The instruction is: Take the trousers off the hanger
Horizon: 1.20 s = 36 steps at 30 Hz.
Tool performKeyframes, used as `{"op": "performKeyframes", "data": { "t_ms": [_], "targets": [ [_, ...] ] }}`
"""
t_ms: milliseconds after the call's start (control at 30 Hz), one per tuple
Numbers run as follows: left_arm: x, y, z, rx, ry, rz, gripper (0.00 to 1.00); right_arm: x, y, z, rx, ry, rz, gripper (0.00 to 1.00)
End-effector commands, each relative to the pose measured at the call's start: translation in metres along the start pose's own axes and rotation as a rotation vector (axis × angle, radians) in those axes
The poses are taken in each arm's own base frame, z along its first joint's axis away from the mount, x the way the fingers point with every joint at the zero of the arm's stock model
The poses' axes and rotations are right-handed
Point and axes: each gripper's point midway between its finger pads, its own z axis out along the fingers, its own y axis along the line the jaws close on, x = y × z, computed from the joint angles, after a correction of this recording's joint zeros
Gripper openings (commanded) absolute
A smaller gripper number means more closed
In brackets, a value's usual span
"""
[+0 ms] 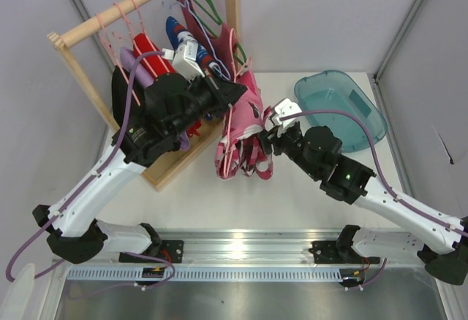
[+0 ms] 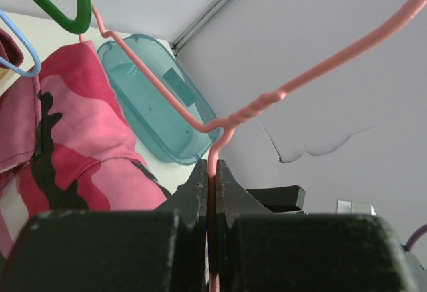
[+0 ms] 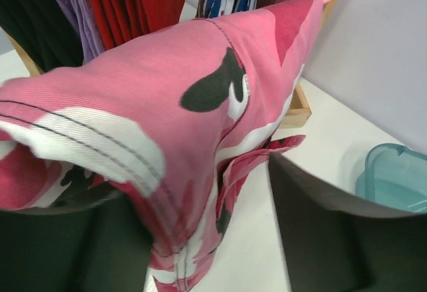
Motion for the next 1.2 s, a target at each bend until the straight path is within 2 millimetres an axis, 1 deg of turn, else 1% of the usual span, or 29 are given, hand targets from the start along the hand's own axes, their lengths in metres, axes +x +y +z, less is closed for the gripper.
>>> {"op": "performKeyframes", "data": {
  "t_ms": [0, 67, 133, 200, 300, 367, 400, 500, 567, 600, 633, 667, 700, 733, 833, 867, 933, 1000, 1033, 1067, 1100, 1167],
  "targets": [
    [-0.054, -0.051, -0.022, 0.176, -0.149, -0.019, 0.00, -0.041, -0.010, -0.001, 0.016, -0.133, 0.055, 0.63],
    [-0.054, -0.051, -0.022, 0.177, -0.150, -0.025, 0.00, -0.037, -0.008, 0.002, 0.012, -0.123, 0.063, 0.62],
    [-0.054, -0.052, -0.023, 0.182, -0.152, -0.029, 0.00, -0.033, -0.003, 0.007, -0.004, -0.115, 0.080, 0.71],
    [-0.053, -0.050, -0.020, 0.174, -0.149, -0.027, 0.00, -0.035, 0.008, 0.009, -0.060, -0.124, 0.103, 0.80],
    [-0.052, -0.048, -0.020, 0.165, -0.150, -0.027, 0.00, -0.040, 0.024, 0.007, -0.142, -0.158, 0.146, 0.87],
    [-0.053, -0.049, -0.020, 0.169, -0.151, -0.030, 0.00, -0.044, 0.024, 0.007, -0.137, -0.185, 0.187, 0.89],
    [-0.053, -0.050, -0.020, 0.173, -0.153, -0.032, 0.00, -0.041, 0.025, 0.008, -0.140, -0.178, 0.191, 0.93],
    [-0.055, -0.050, -0.021, 0.173, -0.160, -0.041, 0.00, -0.036, 0.028, 0.013, -0.147, -0.156, 0.201, 0.94],
    [-0.056, -0.049, -0.022, 0.171, -0.164, -0.047, 0.00, -0.032, 0.032, 0.016, -0.153, -0.138, 0.204, 0.94],
    [-0.056, -0.049, -0.023, 0.172, -0.167, -0.049, 0.00, -0.029, 0.034, 0.019, -0.151, -0.127, 0.201, 0.92],
    [-0.056, -0.049, -0.023, 0.173, -0.168, -0.054, 0.00, -0.028, 0.030, 0.021, -0.125, -0.121, 0.195, 0.91],
    [-0.057, -0.049, -0.025, 0.176, -0.172, -0.055, 0.00, -0.026, 0.031, 0.023, -0.114, -0.113, 0.187, 0.87],
    [-0.058, -0.050, -0.026, 0.179, -0.175, -0.055, 0.00, -0.020, 0.031, 0.027, -0.095, -0.094, 0.175, 0.86],
    [-0.058, -0.049, -0.027, 0.175, -0.176, -0.054, 0.00, -0.018, 0.024, 0.030, -0.050, -0.085, 0.153, 0.85],
    [-0.059, -0.049, -0.029, 0.177, -0.180, -0.056, 0.00, -0.007, 0.021, 0.037, -0.004, -0.040, 0.112, 0.82],
    [-0.059, -0.050, -0.029, 0.181, -0.179, -0.058, 0.00, -0.006, 0.016, 0.038, 0.034, -0.036, 0.110, 0.81],
    [-0.058, -0.050, -0.030, 0.186, -0.179, -0.064, 0.00, -0.002, 0.017, 0.043, 0.060, -0.029, 0.110, 0.78],
    [-0.057, -0.051, -0.030, 0.189, -0.176, -0.070, 0.00, -0.003, 0.012, 0.045, 0.115, -0.053, 0.126, 0.77],
    [-0.057, -0.050, -0.030, 0.189, -0.176, -0.073, 0.00, -0.002, 0.015, 0.046, 0.120, -0.060, 0.134, 0.77],
    [-0.057, -0.049, -0.030, 0.187, -0.180, -0.074, 0.00, -0.009, 0.015, 0.046, 0.128, -0.092, 0.163, 0.78],
    [-0.057, -0.049, -0.029, 0.184, -0.179, -0.075, 0.00, -0.008, 0.011, 0.046, 0.156, -0.100, 0.178, 0.78],
    [-0.058, -0.048, -0.031, 0.180, -0.185, -0.073, 0.00, -0.016, 0.008, 0.044, 0.171, -0.138, 0.198, 0.78]
  ]
}}
